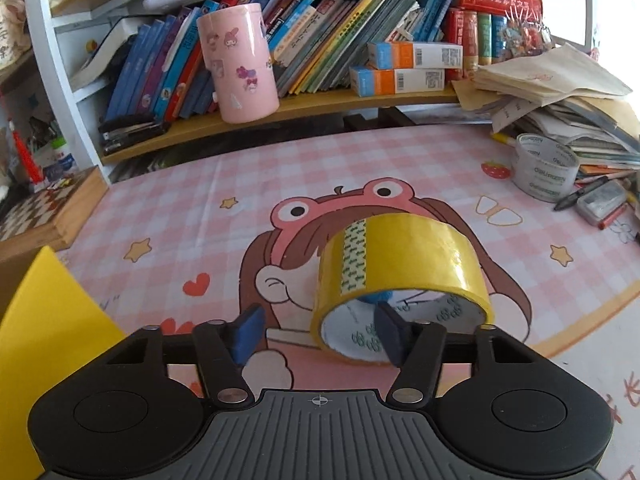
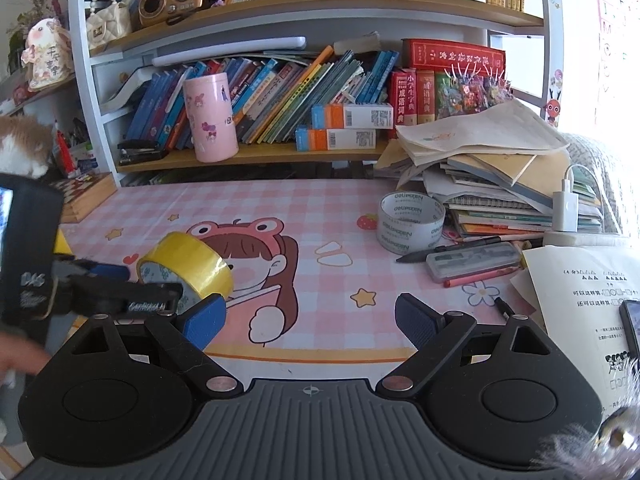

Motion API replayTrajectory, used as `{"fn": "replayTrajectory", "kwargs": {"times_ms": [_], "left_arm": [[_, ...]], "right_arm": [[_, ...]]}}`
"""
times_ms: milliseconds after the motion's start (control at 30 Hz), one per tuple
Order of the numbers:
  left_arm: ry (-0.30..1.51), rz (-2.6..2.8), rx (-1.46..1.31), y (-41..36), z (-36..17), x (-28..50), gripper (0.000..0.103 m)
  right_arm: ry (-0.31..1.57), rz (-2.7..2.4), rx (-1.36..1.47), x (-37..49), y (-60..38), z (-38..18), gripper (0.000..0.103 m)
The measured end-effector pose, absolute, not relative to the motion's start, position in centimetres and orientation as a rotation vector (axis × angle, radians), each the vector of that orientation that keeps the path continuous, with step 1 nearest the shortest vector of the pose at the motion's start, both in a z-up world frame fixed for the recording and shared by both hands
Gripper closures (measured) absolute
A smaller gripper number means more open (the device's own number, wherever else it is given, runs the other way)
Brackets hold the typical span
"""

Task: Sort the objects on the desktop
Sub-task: 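Close the left gripper on the tape roll rim while the right gripper approaches the blue item, then lift the tape roll with the left gripper while the right gripper grasps the blue item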

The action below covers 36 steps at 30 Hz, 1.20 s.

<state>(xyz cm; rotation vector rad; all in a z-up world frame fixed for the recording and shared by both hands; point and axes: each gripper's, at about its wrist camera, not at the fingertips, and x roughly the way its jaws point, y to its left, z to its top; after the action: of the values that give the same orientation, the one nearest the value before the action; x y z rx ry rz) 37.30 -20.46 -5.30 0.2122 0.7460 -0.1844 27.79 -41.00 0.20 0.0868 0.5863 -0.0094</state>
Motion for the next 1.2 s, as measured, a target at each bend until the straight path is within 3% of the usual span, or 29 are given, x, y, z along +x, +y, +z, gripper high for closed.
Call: {"fn": "replayTrajectory", "kwargs": {"times_ms": [167, 367, 1200], "left_arm": [[0.754, -0.213, 0.190, -20.2, -6.0, 37.8, 0.080], [0.733, -0.273, 0.117, -19.0, -5.2, 37.2, 0.096], [0.694, -0.077, -0.092, -12.1, 3.6, 28.8, 0.097]], "right_arm": [[0.611, -0.010, 0.082, 28.1, -41.1, -0.1, 0.012], [0.621, 0.002, 0.074, 28.7, -40.9, -0.3, 0.012], [0.644, 0.309, 0.001, 39.1, -37.1, -3.4, 0.012]]}}
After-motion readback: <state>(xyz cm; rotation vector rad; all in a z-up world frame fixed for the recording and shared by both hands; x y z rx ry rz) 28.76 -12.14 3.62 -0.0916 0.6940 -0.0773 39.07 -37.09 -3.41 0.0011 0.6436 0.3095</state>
